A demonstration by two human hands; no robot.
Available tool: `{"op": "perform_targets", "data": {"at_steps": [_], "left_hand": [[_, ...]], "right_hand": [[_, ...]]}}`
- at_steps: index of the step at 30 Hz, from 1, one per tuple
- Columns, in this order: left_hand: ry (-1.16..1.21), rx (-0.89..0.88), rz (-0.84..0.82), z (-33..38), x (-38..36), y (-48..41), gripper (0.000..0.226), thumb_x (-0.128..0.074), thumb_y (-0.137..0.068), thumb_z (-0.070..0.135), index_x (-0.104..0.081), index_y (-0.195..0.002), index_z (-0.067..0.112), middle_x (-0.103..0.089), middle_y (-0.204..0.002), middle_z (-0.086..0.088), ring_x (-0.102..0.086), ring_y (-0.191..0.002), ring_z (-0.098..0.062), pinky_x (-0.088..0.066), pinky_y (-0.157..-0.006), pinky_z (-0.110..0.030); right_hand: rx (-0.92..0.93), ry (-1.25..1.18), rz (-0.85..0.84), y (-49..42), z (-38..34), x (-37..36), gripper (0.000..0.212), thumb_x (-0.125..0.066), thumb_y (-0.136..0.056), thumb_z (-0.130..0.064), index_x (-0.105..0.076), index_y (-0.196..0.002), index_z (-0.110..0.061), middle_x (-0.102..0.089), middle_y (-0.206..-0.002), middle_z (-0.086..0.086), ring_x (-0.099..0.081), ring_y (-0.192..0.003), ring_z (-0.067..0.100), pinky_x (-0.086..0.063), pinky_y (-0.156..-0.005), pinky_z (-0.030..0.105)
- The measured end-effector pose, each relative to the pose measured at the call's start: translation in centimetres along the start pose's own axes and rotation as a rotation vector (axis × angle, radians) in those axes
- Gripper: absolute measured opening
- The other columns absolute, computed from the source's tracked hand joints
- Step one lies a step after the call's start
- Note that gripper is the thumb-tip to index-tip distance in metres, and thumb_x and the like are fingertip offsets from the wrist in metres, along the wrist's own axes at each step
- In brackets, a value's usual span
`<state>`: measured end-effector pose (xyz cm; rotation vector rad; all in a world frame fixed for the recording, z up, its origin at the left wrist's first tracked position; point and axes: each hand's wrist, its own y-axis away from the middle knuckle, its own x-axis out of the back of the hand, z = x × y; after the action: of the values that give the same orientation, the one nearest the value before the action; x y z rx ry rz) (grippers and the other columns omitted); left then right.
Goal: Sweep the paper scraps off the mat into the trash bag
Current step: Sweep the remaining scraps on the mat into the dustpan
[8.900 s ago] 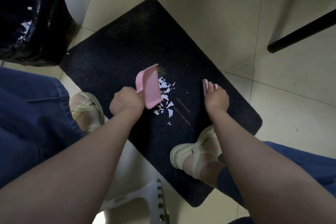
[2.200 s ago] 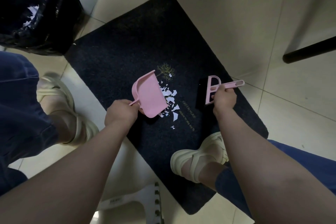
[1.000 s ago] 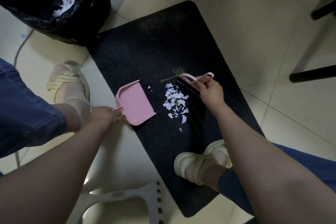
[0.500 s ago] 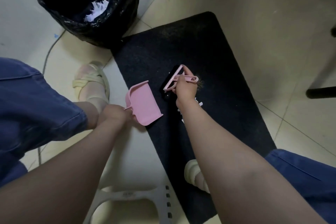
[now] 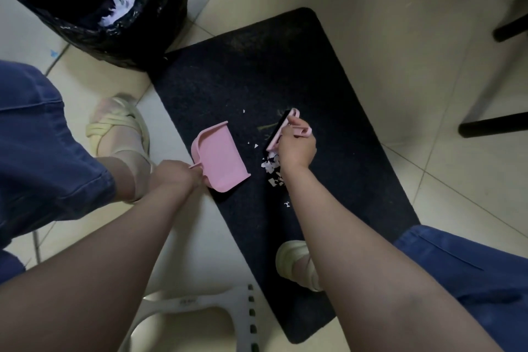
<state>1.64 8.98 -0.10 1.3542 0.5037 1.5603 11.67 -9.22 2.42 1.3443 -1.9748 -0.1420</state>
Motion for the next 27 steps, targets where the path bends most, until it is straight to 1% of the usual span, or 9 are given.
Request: {"op": "perform_targets", "data": {"at_steps": [6, 10, 13, 15, 17, 21, 24, 26, 27], "left_hand": [[0.121, -0.003, 0.049, 0.0, 0.4, -0.1, 0.034, -0.066, -0.083, 0.040, -0.062, -0.058, 0.017, -0.070, -0.086, -0.011, -0.065, -0.087, -0.031, -0.052, -0.079, -0.034], [0.129, 0.012, 0.067, 0.3, 0.9, -0.5, 0.032, -0.064, -0.085, 0.037, -0.061, -0.059, 0.017, -0.070, -0.087, -0.010, -0.064, -0.086, -0.030, -0.049, -0.076, -0.031], [0.129, 0.017, 0.065, 0.8, 0.5, -0.7, 0.031, -0.063, -0.084, 0.034, -0.062, -0.059, 0.016, -0.071, -0.087, -0.010, -0.064, -0.084, -0.027, -0.047, -0.072, -0.029], [0.124, 0.005, 0.045, 1.2, 0.0, -0.4, 0.028, -0.062, -0.085, 0.032, -0.066, -0.066, 0.013, -0.070, -0.088, -0.011, -0.061, -0.081, -0.027, -0.045, -0.069, -0.029], [0.092, -0.021, 0.030, 1.5, -0.2, -0.1, 0.029, -0.059, -0.087, 0.033, -0.070, -0.078, 0.007, -0.069, -0.090, -0.013, -0.058, -0.080, -0.027, -0.041, -0.069, -0.028], [0.096, -0.033, 0.007, 1.1, 0.1, 0.0, 0.028, -0.059, -0.087, 0.035, -0.068, -0.075, 0.011, -0.069, -0.092, -0.012, -0.062, -0.086, -0.029, -0.047, -0.074, -0.030], [0.152, -0.016, 0.003, 0.5, 0.4, 0.1, 0.028, -0.064, -0.083, 0.035, -0.063, -0.063, 0.015, -0.070, -0.088, -0.013, -0.065, -0.087, -0.033, -0.052, -0.078, -0.035], [0.152, -0.009, 0.006, 0.1, 0.5, 0.2, 0.031, -0.067, -0.081, 0.037, -0.064, -0.061, 0.014, -0.070, -0.086, -0.014, -0.066, -0.087, -0.034, -0.053, -0.076, -0.036], [0.145, -0.002, 0.007, -0.1, 0.7, 0.2, 0.032, -0.067, -0.081, 0.038, -0.064, -0.061, 0.014, -0.070, -0.085, -0.014, -0.067, -0.086, -0.034, -0.053, -0.076, -0.036]], "right_hand": [[-0.032, -0.182, -0.172, -1.0, -2.0, -3.6, 0.015, -0.055, -0.094, -0.013, -0.061, -0.101, -0.025, -0.065, -0.110, 0.006, -0.068, -0.089, 0.017, -0.058, -0.078, 0.029], [-0.180, -0.322, -0.301, -1.5, -3.7, -6.6, 0.018, -0.049, -0.097, -0.006, -0.060, -0.093, -0.019, -0.059, -0.104, 0.008, -0.063, -0.080, 0.015, -0.059, -0.075, 0.029], [-0.132, -0.019, -0.236, -1.7, -3.6, -5.9, 0.022, -0.043, -0.095, -0.010, -0.057, -0.084, -0.023, -0.067, -0.094, 0.013, -0.066, -0.077, 0.020, -0.055, -0.074, 0.032], [-0.046, 0.220, -0.120, -1.0, -3.6, -4.1, 0.019, -0.037, -0.097, -0.020, -0.056, -0.090, -0.021, -0.071, -0.089, 0.013, -0.066, -0.074, 0.019, -0.052, -0.074, 0.030], [0.003, 0.269, -0.008, -0.6, -3.2, -2.3, 0.020, -0.038, -0.097, -0.023, -0.057, -0.093, -0.021, -0.070, -0.093, 0.009, -0.066, -0.078, 0.019, -0.050, -0.071, 0.028], [-0.054, -0.033, -0.059, 0.1, -2.3, -1.9, 0.020, -0.050, -0.092, -0.014, -0.059, -0.081, -0.028, -0.067, -0.098, 0.003, -0.068, -0.083, 0.021, -0.057, -0.078, 0.038], [-0.162, -0.320, -0.211, 0.4, -2.6, -3.3, 0.014, -0.051, -0.097, -0.009, -0.060, -0.093, -0.019, -0.062, -0.103, 0.007, -0.068, -0.085, 0.020, -0.059, -0.082, 0.037], [-0.211, -0.353, -0.310, 0.2, -2.5, -4.2, 0.011, -0.050, -0.099, -0.010, -0.058, -0.098, -0.017, -0.060, -0.111, 0.010, -0.067, -0.094, 0.023, -0.059, -0.078, 0.032], [-0.223, -0.294, -0.341, 0.2, -2.5, -4.2, 0.011, -0.049, -0.099, -0.011, -0.058, -0.099, -0.017, -0.061, -0.106, 0.010, -0.066, -0.088, 0.022, -0.058, -0.076, 0.031]]}}
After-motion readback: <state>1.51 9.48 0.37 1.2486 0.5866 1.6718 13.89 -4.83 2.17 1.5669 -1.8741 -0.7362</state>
